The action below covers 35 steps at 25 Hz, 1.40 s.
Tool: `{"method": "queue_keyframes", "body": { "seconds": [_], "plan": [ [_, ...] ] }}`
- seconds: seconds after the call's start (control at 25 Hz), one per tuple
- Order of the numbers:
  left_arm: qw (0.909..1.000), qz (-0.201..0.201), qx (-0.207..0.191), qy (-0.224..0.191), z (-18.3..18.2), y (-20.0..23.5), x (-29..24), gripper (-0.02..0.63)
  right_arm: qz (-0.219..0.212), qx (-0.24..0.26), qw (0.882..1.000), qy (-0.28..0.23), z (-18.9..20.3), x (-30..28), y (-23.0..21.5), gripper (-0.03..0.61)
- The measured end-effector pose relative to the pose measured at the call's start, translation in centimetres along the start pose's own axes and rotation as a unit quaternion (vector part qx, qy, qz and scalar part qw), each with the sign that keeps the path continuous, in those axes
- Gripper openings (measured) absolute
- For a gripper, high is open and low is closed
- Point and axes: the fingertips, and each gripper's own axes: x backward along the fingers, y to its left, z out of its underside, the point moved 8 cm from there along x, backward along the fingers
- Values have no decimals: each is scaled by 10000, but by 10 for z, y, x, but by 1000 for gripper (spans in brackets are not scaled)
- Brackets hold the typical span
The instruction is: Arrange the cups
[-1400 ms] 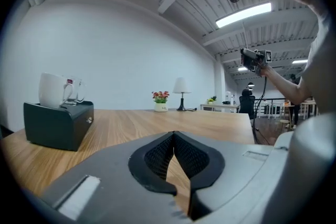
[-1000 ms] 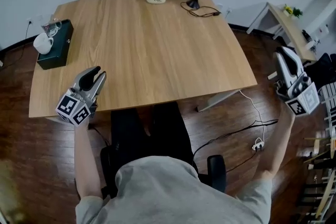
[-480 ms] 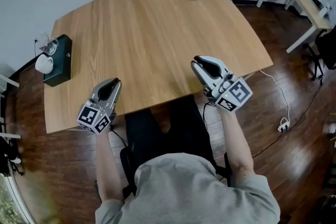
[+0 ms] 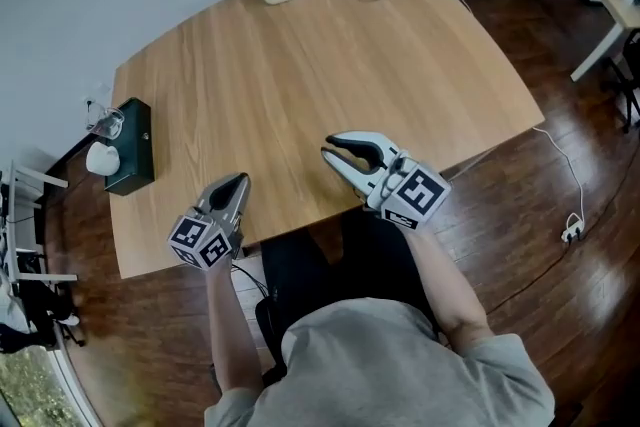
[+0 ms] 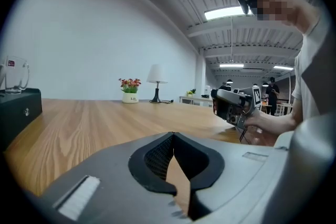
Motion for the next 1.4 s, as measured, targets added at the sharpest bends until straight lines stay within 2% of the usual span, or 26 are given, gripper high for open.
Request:
{"method": "queue_keyframes", "body": {
  "seconds": [0.28, 0.52, 0.76, 0.96, 1.4],
  "plan": [
    [9997, 189, -97, 87, -6, -19, -32, 9, -130, 362, 9991, 178, -4, 1, 16, 78],
    [9998, 172, -46, 86, -8, -18, -31, 11, -207, 506, 9974, 480, 1, -19, 30, 78],
    [9998, 165, -6, 52, -6, -11, -32, 11, -180, 709, 9956, 582, 3, -36, 15, 78],
    [9998, 146, -20, 105, -5, -13, -28, 9, -211, 578, 9973, 401, 2, -40, 10, 78],
    [10000, 2, 21, 81, -5, -12, -27, 11, -317, -230, 9990, 207, 8, -38, 9, 78]
  ]
}}
